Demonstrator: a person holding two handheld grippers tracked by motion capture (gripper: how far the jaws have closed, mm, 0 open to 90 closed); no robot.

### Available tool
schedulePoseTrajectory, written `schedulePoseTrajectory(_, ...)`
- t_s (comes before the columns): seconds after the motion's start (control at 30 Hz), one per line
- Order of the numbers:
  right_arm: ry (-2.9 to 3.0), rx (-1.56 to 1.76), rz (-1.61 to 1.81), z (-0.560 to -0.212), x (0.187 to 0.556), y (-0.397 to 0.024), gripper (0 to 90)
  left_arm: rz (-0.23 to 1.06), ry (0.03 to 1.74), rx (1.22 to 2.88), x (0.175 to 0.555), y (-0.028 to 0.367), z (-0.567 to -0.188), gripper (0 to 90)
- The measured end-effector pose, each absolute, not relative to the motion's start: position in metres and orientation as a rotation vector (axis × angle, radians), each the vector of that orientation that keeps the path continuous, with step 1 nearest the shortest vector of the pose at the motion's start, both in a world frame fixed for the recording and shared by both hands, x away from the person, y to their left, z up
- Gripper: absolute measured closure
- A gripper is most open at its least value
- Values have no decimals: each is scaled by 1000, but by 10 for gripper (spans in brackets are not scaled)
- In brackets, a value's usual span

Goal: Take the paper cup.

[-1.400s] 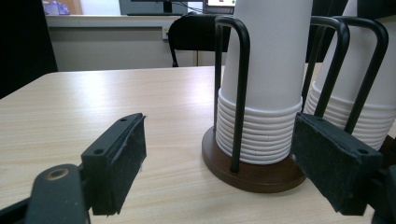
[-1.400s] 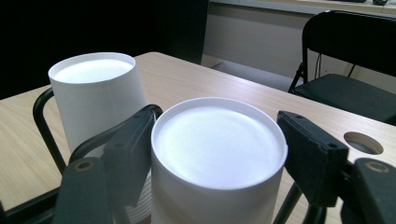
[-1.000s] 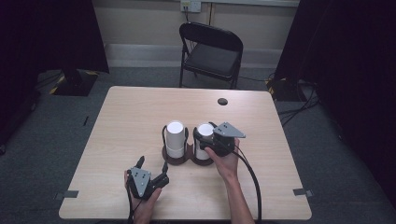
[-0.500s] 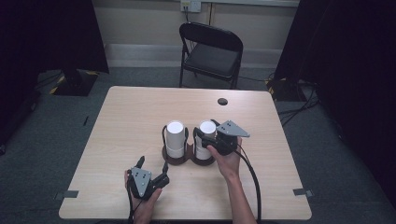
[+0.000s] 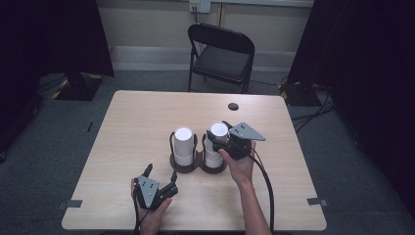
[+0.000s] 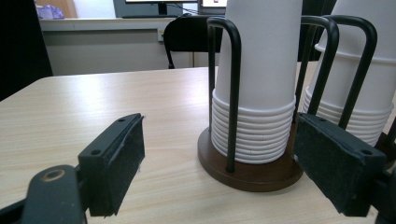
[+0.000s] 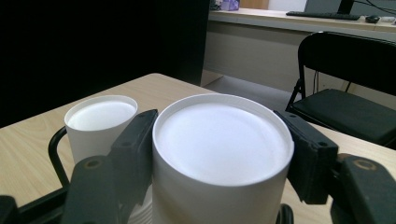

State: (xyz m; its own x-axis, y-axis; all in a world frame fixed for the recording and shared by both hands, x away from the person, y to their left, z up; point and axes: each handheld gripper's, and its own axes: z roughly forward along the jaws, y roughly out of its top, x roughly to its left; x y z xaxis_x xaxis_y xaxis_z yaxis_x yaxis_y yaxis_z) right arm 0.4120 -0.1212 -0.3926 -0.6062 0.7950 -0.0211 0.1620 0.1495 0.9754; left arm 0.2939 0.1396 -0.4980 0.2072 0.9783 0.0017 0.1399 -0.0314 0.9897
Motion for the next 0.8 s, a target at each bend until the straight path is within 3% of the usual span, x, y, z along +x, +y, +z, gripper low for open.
schedulePoseTrajectory(0.13,1872,920,1507,-389,413,-122,337,992,1147,1416,294,140,-498,172)
schedulePoseTrajectory(0.23,1867,921,1501,-387,412,-120,338,1012,1143,1421,293,139,-498,226)
schedulePoseTrajectory(0.43,1858,911,1514,-380,411,-118,338,987,1175,1397,295,141,-498,162)
schedulePoseTrajectory(0.8,1847,911,1503,-369,412,-116,338,996,1160,1407,294,140,-498,166)
